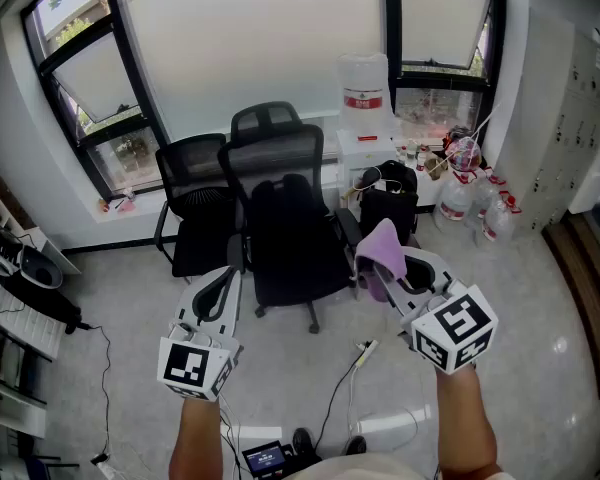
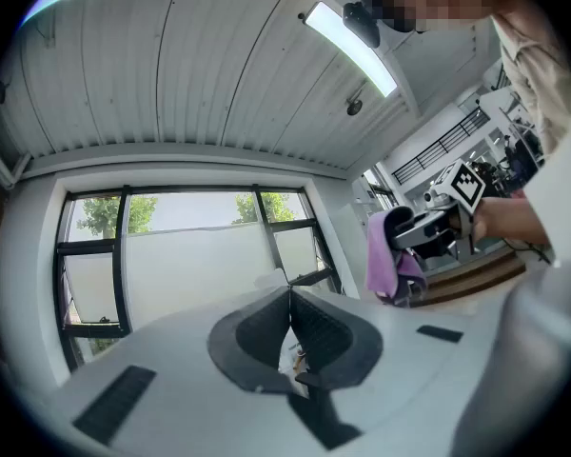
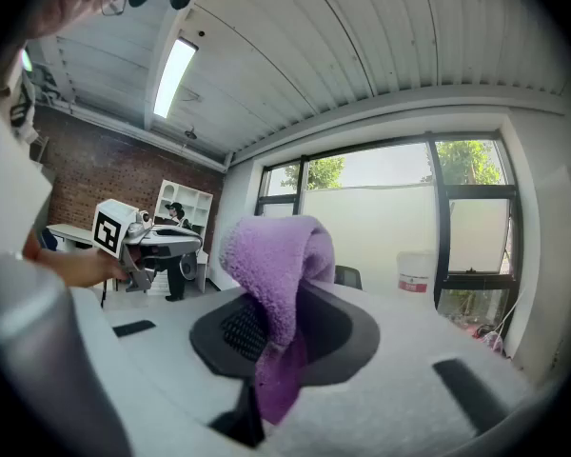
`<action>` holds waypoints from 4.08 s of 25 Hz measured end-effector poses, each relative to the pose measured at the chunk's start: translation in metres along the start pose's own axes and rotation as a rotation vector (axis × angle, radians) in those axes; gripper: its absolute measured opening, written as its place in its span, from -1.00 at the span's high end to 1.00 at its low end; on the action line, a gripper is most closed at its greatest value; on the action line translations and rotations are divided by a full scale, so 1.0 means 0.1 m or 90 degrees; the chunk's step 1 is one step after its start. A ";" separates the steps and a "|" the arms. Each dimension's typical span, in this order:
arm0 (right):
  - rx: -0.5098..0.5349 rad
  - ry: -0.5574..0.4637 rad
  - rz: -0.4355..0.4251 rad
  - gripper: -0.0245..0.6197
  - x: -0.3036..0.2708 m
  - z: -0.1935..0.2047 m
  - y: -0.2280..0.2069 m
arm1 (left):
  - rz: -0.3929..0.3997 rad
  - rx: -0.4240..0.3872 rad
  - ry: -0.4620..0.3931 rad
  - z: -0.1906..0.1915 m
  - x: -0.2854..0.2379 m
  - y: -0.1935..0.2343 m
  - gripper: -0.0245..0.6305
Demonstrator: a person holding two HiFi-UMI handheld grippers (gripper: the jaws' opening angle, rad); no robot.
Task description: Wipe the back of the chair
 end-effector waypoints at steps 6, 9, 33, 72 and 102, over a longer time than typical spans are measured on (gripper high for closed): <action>0.000 -0.002 0.000 0.77 0.00 0.03 -0.02 | -0.002 -0.001 -0.001 0.01 -0.02 -0.02 0.91; 0.000 -0.002 0.000 0.77 -0.01 0.04 -0.05 | 0.001 -0.003 -0.003 0.05 -0.05 -0.01 0.91; -0.046 -0.033 -0.030 0.75 0.08 0.36 -0.48 | -0.036 -0.035 0.011 -0.05 -0.28 -0.37 0.91; -0.026 0.056 0.116 0.75 -3.69 0.14 -0.85 | 0.078 0.055 -0.041 1.24 -2.49 3.32 0.91; -0.003 -0.019 -0.020 0.75 -5.60 0.32 -1.95 | -0.069 0.018 -0.001 1.57 -3.16 3.91 0.91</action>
Point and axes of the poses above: the fingertips, and each gripper's own axes: x backward along the fingers, y to its left, z out of its underside, the point moved 9 cm from there along x, backward along the fingers, and after that the axes turned 5 degrees about x, right-handed, at the moved point
